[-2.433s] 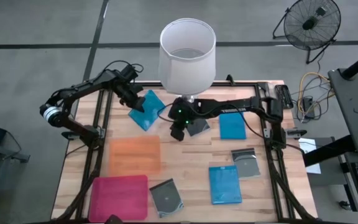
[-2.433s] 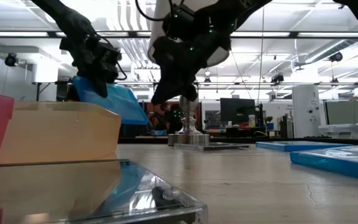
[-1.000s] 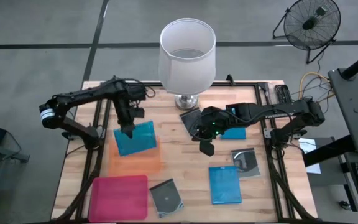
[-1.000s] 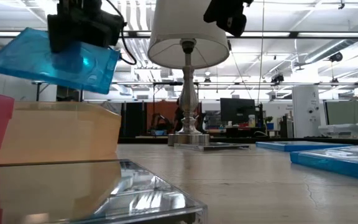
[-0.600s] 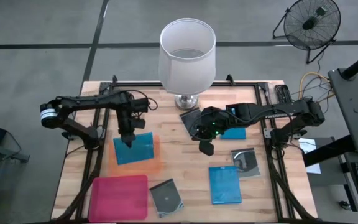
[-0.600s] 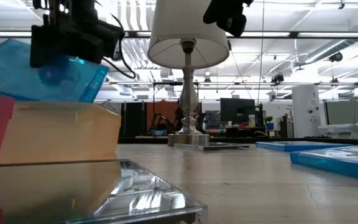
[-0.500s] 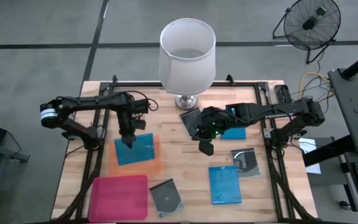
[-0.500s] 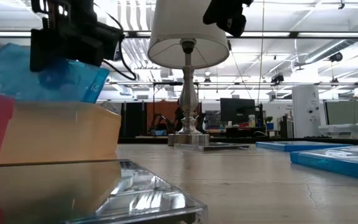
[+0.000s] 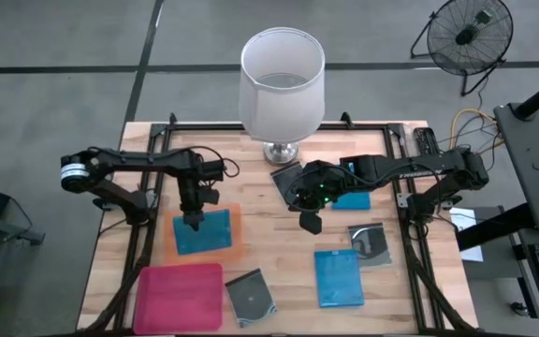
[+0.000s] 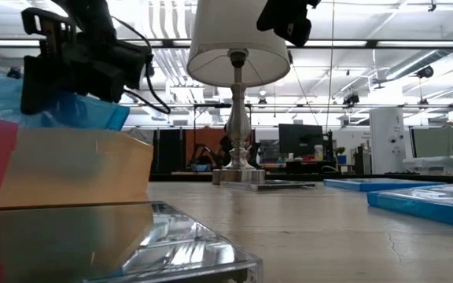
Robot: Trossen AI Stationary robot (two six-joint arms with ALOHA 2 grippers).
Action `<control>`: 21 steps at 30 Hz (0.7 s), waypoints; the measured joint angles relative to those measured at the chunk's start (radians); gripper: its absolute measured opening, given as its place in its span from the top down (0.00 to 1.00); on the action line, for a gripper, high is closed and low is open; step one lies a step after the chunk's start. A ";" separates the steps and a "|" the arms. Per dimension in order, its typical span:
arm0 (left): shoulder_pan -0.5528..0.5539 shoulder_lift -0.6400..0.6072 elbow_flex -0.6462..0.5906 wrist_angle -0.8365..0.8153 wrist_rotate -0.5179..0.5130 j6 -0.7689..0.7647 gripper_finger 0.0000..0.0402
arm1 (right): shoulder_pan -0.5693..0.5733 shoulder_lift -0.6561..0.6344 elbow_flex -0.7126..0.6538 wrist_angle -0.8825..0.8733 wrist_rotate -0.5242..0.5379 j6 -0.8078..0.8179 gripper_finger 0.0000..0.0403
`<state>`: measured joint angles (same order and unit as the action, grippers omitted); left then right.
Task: Pick & place jewel cases by type
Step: Put the top left blue cd case into the orange bin
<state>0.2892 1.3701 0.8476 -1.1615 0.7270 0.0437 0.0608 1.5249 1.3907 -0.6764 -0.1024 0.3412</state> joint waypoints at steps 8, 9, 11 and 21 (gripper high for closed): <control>-0.021 0.000 -0.020 0.064 0.016 -0.006 1.00 | 0.000 0.000 0.000 0.001 0.000 0.000 0.98; -0.023 0.000 -0.020 0.078 0.019 -0.012 1.00 | 0.000 0.000 0.000 0.001 0.000 0.001 0.98; -0.028 0.000 -0.020 0.107 0.022 -0.022 1.00 | 0.000 0.000 0.000 0.001 0.000 0.003 0.98; -0.044 0.000 -0.020 0.152 0.021 -0.029 1.00 | 0.000 0.000 0.000 0.002 0.000 0.003 0.98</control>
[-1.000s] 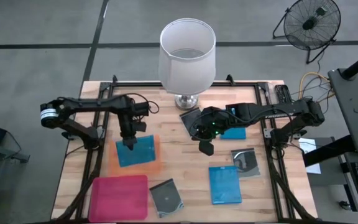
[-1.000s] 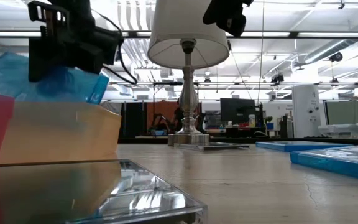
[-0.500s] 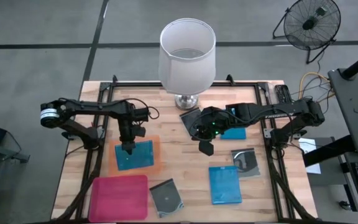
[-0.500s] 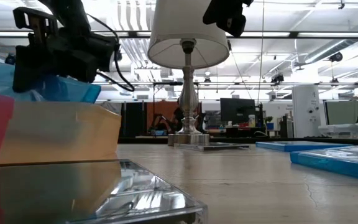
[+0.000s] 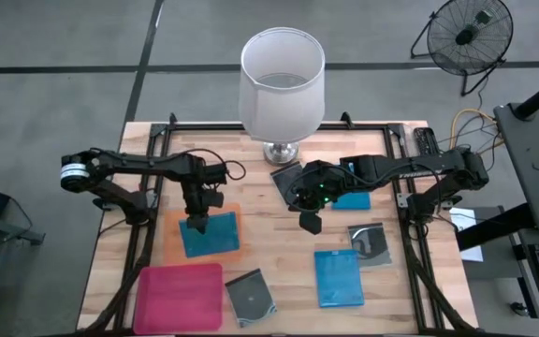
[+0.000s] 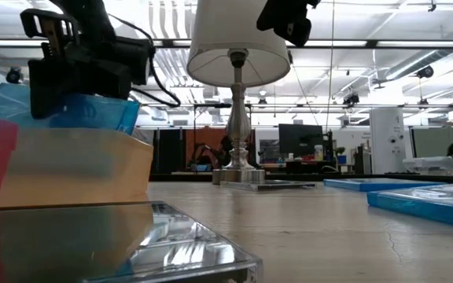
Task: Pick & place jewel cases by type
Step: Put the top left blue cd case into the orange bin
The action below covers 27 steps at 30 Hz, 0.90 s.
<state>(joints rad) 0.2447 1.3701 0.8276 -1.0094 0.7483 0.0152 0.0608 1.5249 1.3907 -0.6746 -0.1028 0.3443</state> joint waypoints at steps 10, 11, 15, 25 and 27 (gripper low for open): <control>-0.003 0.001 -0.050 0.059 0.045 -0.037 1.00 | 0.000 0.000 0.000 0.001 0.000 0.000 0.98; -0.003 0.001 -0.055 0.060 0.042 -0.037 1.00 | 0.000 0.000 0.000 0.001 0.000 0.000 0.98; -0.003 0.001 -0.075 0.074 0.040 -0.038 1.00 | 0.000 0.000 0.000 0.002 0.000 -0.001 0.98; -0.004 0.001 -0.105 0.118 0.018 -0.039 0.99 | 0.000 0.000 0.006 0.003 0.000 -0.003 0.98; -0.004 0.001 -0.105 0.119 -0.011 -0.038 0.96 | 0.000 0.001 0.006 0.003 0.000 -0.004 0.98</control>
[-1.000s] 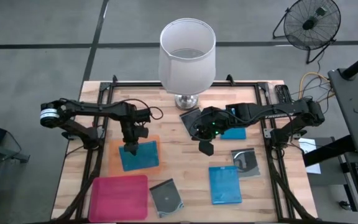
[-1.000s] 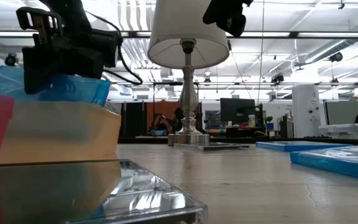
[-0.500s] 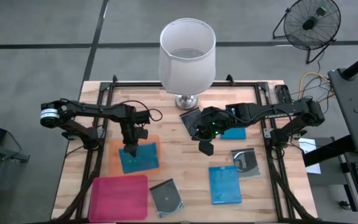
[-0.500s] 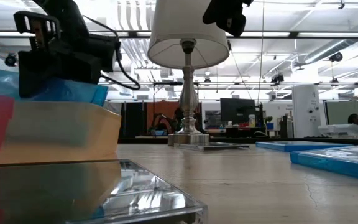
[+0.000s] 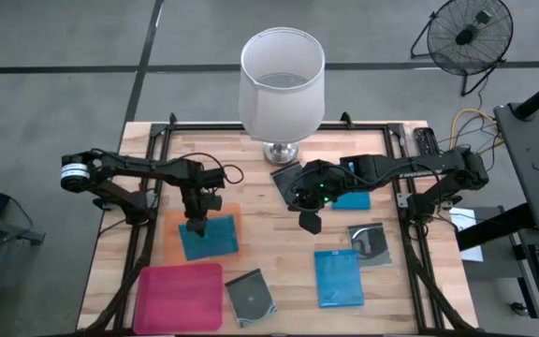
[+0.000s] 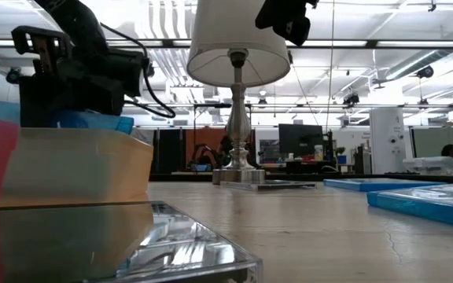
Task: Pick & place jewel cases by type
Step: Put the top left blue cd case into the orange bin
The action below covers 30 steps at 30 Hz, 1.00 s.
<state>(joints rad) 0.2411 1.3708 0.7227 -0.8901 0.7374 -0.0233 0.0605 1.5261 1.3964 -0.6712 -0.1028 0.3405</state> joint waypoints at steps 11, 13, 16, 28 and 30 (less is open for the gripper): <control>-0.016 0.000 0.002 0.001 -0.092 0.001 0.74 | -0.001 0.000 0.000 0.000 0.000 0.003 0.98; -0.020 0.000 0.002 0.002 -0.102 0.012 0.72 | 0.000 0.000 0.000 0.000 0.000 0.003 0.98; -0.022 0.000 0.003 0.003 -0.110 0.017 0.70 | 0.000 0.000 0.000 0.000 0.000 0.003 0.98; -0.022 0.000 0.040 -0.023 -0.197 0.060 0.69 | 0.000 0.000 0.000 0.000 0.000 0.001 0.98; -0.022 0.000 0.046 -0.031 -0.200 0.067 0.69 | 0.000 0.000 0.000 0.000 0.000 0.001 0.98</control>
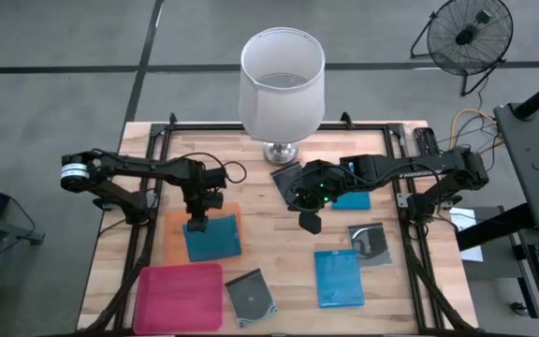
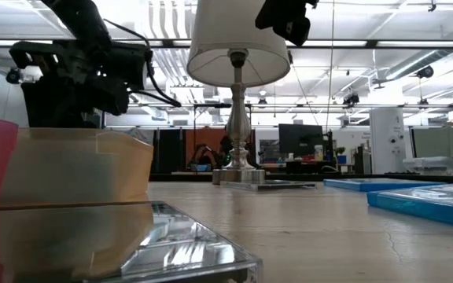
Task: Pick & place jewel cases by type
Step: Put the top left blue cd case into the orange bin, then adjust the top black cd case
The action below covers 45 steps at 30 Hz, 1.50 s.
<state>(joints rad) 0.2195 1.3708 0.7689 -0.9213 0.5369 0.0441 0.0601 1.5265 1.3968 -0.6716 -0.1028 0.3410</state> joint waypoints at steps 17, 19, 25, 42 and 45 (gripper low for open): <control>0.001 0.000 0.065 -0.101 -0.099 0.052 0.69 | 0.000 0.000 0.000 0.000 0.000 -0.004 0.98; 0.001 0.000 0.081 -0.119 -0.118 0.059 0.69 | 0.000 0.000 0.000 0.000 0.000 -0.006 0.98; 0.001 0.000 0.139 -0.151 -0.145 0.065 0.69 | 0.000 0.000 0.000 0.000 0.000 -0.012 0.98; -0.007 0.000 0.381 0.055 0.086 -0.097 0.71 | 0.000 -0.002 -0.004 -0.091 0.027 -0.023 0.98; -0.021 0.000 0.383 0.172 0.094 -0.146 0.77 | 0.000 -0.004 -0.005 -0.153 0.053 -0.013 0.98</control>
<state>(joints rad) 0.1989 1.3705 1.1522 -0.7489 0.6312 -0.1019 0.0605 1.5222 1.3918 -0.8248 -0.0495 0.3276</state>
